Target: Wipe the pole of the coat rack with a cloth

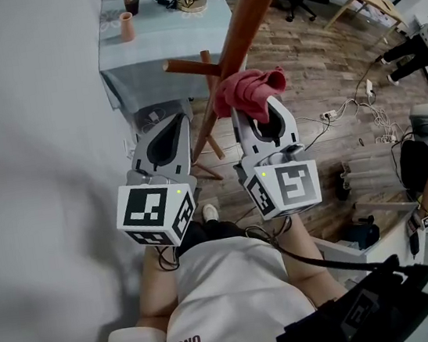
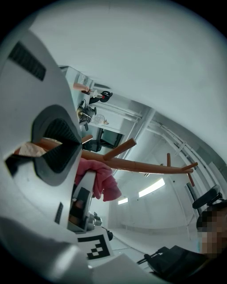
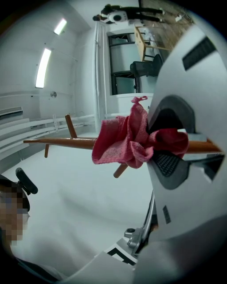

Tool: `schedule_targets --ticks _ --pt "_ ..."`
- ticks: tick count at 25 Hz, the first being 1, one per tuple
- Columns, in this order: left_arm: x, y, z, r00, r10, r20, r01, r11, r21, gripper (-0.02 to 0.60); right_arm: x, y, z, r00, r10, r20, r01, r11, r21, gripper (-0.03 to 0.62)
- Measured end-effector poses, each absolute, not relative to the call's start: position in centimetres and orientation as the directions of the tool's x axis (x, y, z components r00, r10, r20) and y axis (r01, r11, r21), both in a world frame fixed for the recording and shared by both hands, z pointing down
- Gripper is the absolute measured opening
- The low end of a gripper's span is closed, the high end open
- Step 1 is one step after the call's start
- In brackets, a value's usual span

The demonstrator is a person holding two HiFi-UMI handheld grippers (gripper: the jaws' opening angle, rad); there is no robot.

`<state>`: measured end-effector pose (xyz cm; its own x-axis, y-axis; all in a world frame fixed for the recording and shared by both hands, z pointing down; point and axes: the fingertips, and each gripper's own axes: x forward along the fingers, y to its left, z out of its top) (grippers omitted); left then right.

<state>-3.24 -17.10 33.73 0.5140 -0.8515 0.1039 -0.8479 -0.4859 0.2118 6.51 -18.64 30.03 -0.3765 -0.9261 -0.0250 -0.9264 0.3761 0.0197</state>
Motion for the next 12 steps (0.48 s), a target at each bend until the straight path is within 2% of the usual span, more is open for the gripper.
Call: schedule_targets --ticks 12 --pt "-3.2 -16.8 35.1 0.515 -0.847 0.132 -0.847 -0.480 0.229 0.014 6.5 -18.4 32.6 -0.370 -0.929 0.027 -0.929 0.371 0.003 0.110"
